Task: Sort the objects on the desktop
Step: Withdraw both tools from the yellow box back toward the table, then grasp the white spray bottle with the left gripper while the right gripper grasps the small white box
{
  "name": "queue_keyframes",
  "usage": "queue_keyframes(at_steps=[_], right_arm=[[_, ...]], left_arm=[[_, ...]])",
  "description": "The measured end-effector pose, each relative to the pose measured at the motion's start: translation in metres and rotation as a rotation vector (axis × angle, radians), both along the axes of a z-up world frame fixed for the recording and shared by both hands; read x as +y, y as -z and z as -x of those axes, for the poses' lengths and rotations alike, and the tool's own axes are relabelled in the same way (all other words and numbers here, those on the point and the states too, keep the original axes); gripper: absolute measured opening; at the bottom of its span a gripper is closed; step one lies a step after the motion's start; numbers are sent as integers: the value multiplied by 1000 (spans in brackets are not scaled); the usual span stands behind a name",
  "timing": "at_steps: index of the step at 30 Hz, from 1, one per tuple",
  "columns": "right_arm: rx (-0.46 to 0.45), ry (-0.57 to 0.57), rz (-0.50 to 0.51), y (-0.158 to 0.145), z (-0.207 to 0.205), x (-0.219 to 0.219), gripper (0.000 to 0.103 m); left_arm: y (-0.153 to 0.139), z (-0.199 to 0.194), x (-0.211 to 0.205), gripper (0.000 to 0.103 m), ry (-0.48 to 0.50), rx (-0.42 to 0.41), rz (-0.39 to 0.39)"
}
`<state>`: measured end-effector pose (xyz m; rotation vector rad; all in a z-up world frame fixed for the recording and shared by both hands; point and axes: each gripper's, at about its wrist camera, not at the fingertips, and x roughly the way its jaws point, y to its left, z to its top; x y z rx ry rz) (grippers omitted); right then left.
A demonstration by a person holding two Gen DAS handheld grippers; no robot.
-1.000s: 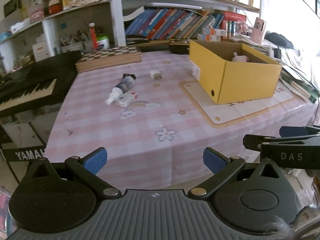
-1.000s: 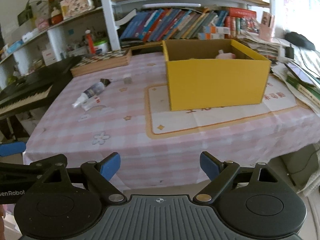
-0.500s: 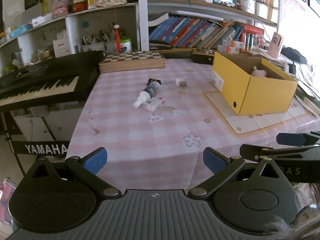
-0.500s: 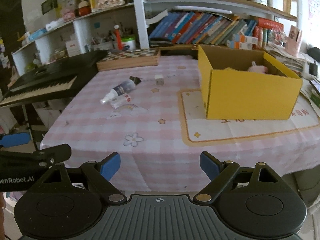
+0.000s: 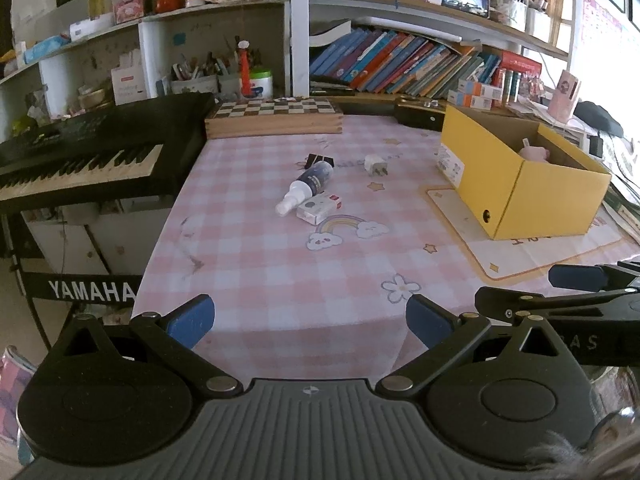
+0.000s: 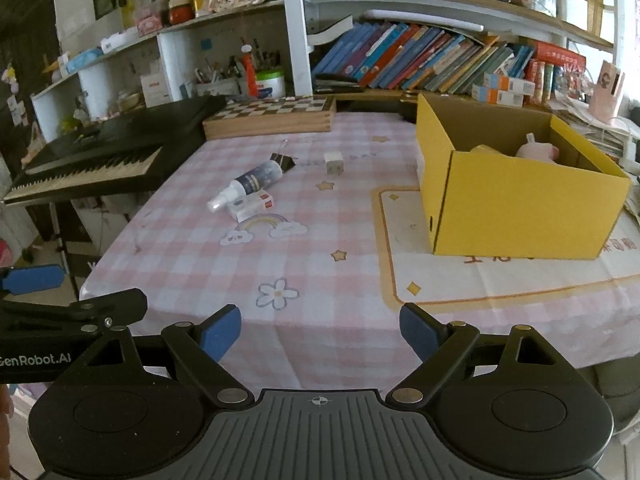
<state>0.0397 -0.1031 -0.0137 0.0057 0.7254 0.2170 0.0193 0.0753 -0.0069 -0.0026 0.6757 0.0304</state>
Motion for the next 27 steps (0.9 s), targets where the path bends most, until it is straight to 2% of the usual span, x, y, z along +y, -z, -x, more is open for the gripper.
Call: queue_keyframes(at_steps=[14,23,27], right_arm=[[20,-71,12,6,-73,6,89],[61,-132,13,15,-123,8,89],[85,-167,12,20,-141,11,89]], left_arm=[[10,-69,11,102,-50,17,26],[16,-117,17,99,-98,55,17],[17,-138,21,91,-110,71,8]])
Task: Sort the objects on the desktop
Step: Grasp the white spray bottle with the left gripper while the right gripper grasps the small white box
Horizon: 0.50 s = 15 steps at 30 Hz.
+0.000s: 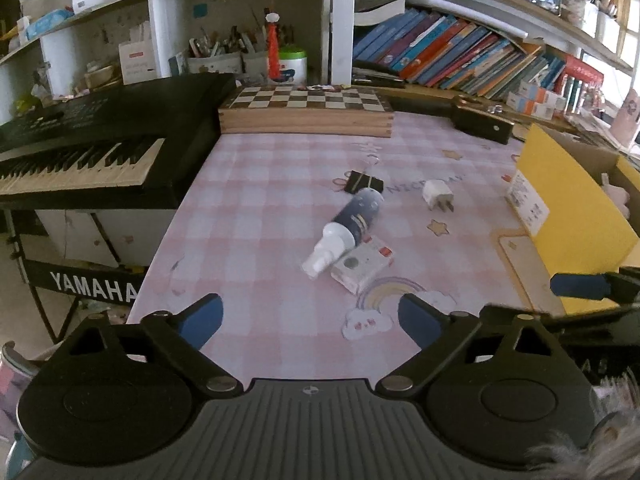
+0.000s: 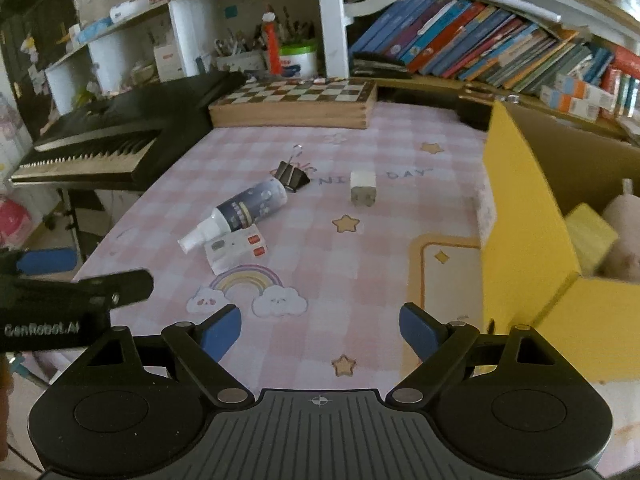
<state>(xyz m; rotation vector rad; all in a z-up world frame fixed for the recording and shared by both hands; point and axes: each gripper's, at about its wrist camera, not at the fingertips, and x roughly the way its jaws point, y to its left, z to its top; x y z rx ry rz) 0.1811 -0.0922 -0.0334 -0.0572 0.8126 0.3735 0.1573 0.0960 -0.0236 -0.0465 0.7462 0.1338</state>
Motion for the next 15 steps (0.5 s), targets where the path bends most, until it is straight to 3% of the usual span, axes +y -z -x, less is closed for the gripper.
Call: queue_keyframes(at_steps=[8,15], right_arm=[[33,-183,-2,9,-25,27,89],[-15,-322,28,21,-40,55,87]], left_arm=[[-3,-62,-2,89,107,23,-45],[9,-120,-10,70,207,83,-94]])
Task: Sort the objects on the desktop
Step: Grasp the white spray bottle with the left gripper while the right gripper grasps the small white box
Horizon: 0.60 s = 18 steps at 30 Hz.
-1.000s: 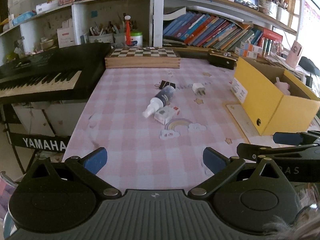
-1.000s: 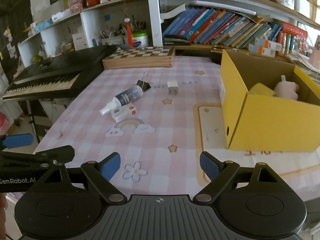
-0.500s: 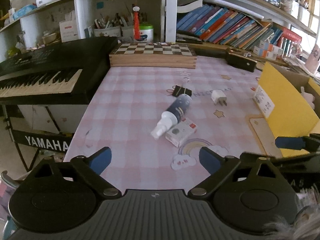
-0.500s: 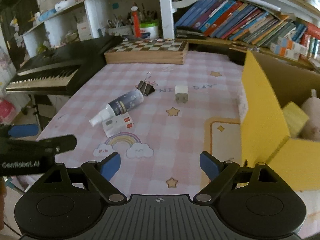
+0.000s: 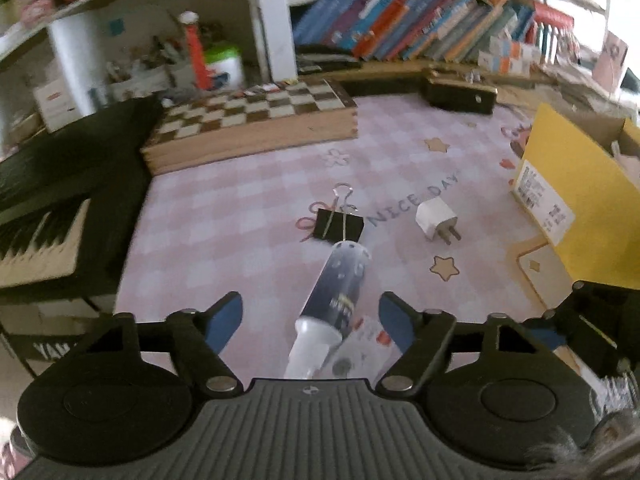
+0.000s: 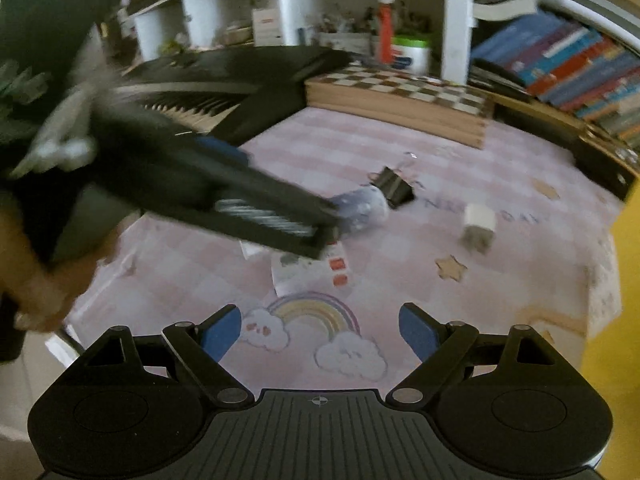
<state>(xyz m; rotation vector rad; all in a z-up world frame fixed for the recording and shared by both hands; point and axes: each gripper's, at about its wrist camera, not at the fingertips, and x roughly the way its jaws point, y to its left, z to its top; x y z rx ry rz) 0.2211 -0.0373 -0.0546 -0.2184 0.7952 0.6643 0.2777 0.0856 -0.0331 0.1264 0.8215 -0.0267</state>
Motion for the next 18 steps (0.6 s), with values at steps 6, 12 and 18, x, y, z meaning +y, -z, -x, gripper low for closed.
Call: queue_keyframes(at_steps=[6,12,18], right_arm=[[-40,-57,17,11,-11,15,86],[-55,-79,29,20,-21,22,86],[-47,-103,30,26,-27,28,80]], left_arm=[[24,-35,-7,60,94,99,5],[36,-52,1,41,122,152,71],[30,-55,16,30,64,164,46]])
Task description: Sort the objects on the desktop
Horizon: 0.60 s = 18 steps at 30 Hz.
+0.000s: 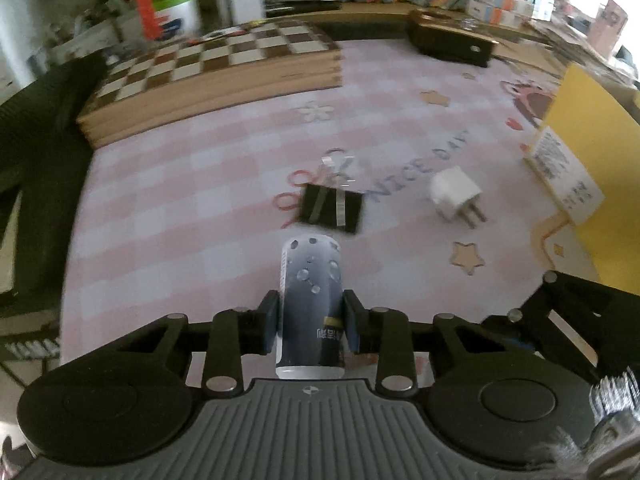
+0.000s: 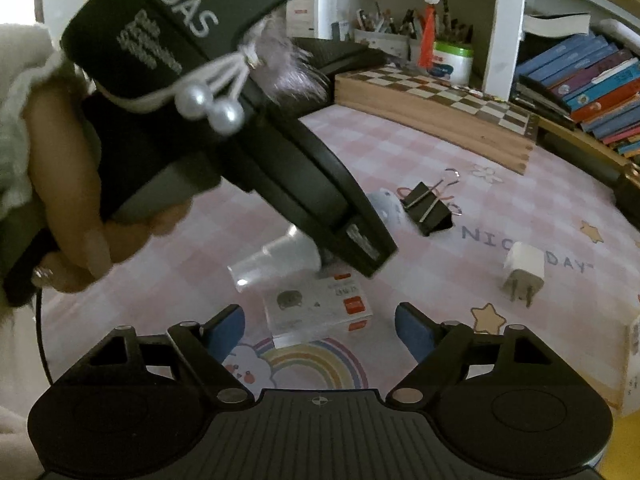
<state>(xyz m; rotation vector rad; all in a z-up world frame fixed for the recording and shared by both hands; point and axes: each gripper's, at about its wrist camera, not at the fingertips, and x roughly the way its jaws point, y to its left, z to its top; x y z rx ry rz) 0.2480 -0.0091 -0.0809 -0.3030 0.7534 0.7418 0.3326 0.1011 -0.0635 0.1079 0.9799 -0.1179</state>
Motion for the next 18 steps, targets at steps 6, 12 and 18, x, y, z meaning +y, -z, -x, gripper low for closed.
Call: queue_keyframes(at_steps=[6,12,18], right_arm=[[4,-46,-3,2,-2,3,62],[11,-70,7,-1,-6,0,56],[-9,-35,-4,-12,-6,-9,56]], left_arm=[[-12,10,21,30,-71,-26,40],[-29,27,36,30,-143,-67,108],[-44,46,36,30,-170,-111,164]])
